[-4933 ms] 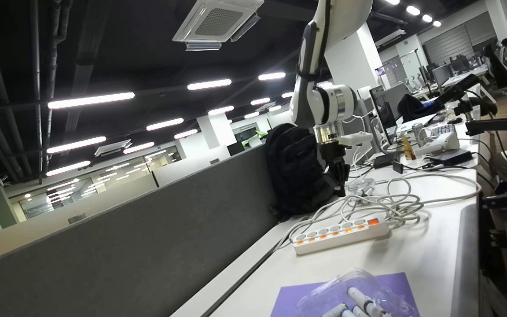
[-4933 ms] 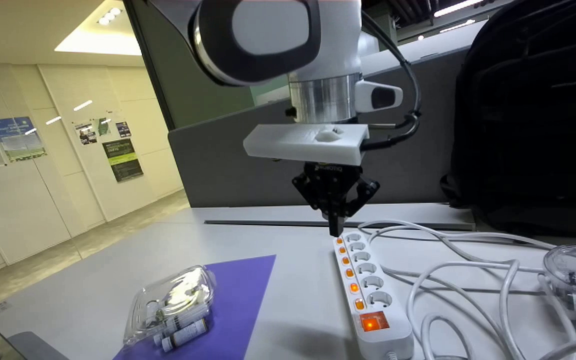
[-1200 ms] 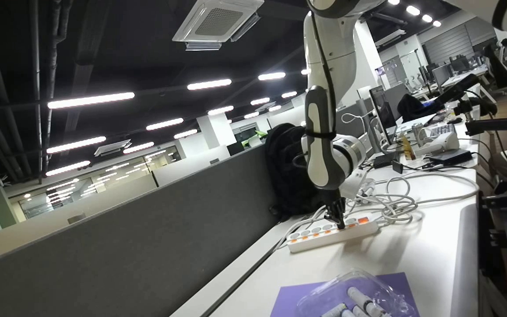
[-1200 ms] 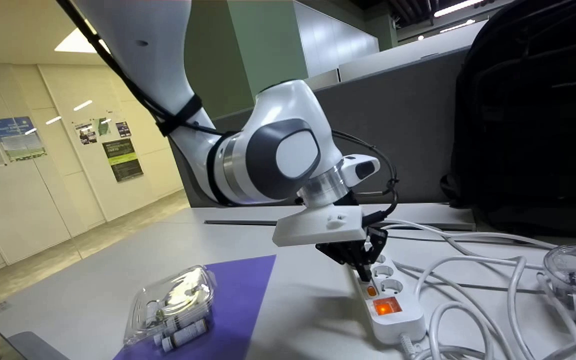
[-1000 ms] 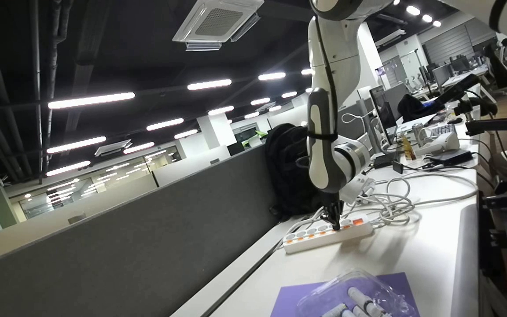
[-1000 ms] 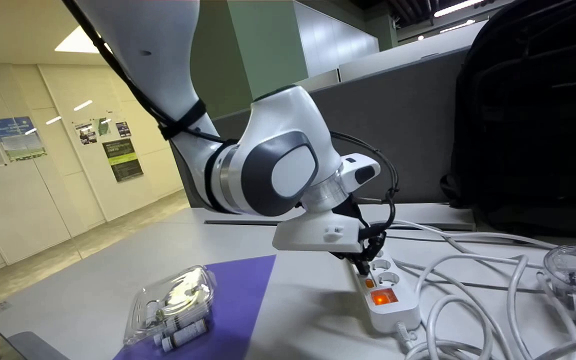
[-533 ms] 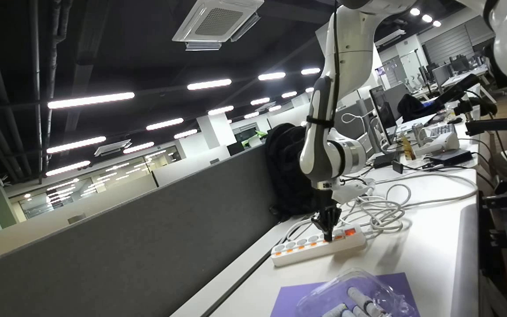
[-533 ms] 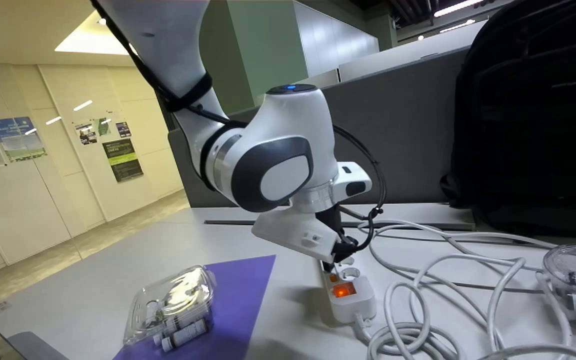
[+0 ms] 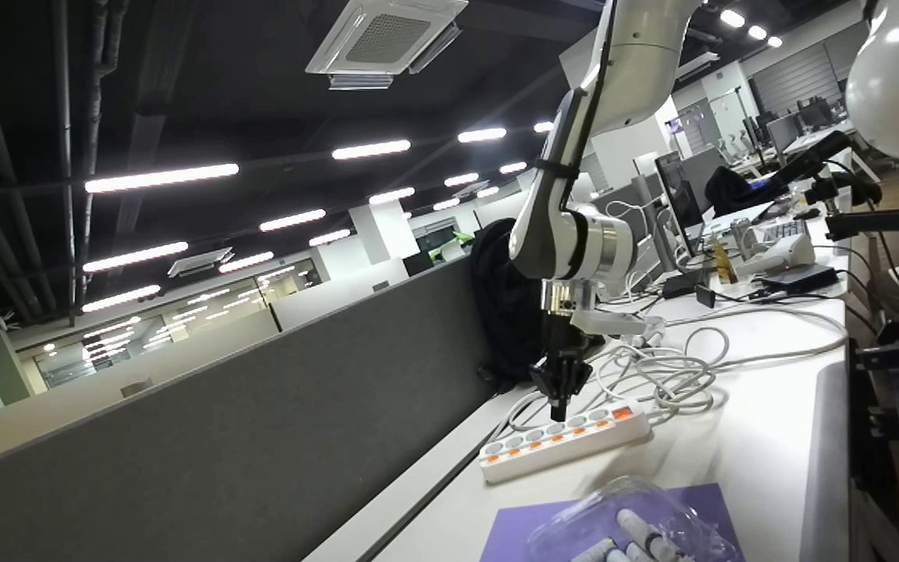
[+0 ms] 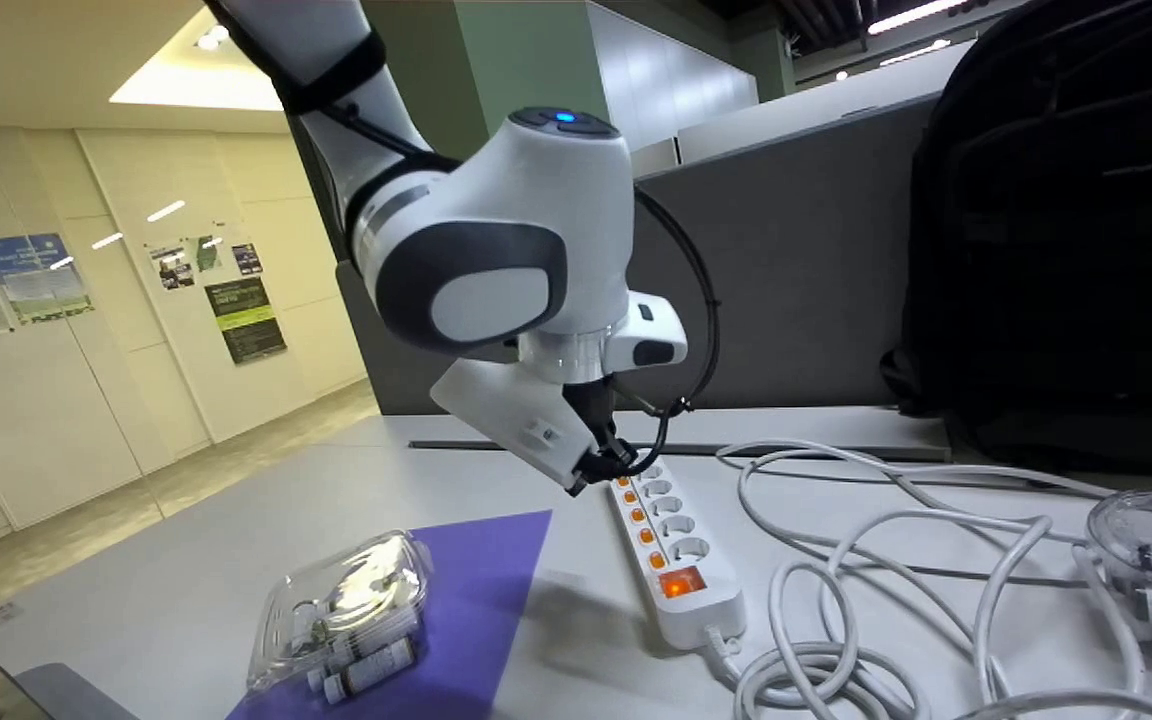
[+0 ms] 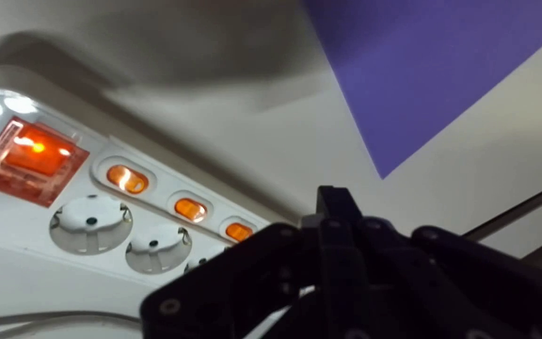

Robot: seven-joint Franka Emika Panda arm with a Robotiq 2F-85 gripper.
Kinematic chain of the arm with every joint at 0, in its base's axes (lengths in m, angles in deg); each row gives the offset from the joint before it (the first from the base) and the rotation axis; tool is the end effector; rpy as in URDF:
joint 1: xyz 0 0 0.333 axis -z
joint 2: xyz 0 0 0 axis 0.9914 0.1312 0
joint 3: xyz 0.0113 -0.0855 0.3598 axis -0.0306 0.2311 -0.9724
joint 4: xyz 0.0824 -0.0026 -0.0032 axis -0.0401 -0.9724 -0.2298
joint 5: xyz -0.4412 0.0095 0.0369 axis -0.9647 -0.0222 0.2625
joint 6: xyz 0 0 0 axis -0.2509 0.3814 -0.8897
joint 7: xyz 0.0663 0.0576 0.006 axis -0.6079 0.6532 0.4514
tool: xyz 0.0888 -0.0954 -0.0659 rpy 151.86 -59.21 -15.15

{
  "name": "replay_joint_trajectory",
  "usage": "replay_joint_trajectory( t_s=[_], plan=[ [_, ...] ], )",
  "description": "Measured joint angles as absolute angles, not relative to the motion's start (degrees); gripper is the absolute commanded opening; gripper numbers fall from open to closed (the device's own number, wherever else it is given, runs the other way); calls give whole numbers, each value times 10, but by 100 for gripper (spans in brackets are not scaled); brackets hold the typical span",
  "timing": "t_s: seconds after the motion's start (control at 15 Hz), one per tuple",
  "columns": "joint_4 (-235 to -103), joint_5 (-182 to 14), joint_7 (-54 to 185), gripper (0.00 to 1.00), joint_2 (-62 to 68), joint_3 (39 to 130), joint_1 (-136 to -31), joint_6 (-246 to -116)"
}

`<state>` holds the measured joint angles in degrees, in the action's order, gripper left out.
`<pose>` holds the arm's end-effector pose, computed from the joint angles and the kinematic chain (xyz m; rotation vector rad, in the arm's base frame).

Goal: Turn off the third from last switch on the extension cord

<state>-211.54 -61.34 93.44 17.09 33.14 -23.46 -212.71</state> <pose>0.5628 -0.1067 0.1551 -2.6797 0.3129 -0.3576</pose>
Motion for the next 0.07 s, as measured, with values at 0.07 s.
replay_joint_trajectory(
  t_s=[0.07],
  plan=[
    [-2120, -600, 934, 33, 159, 319, -221, -2126]
  ],
)
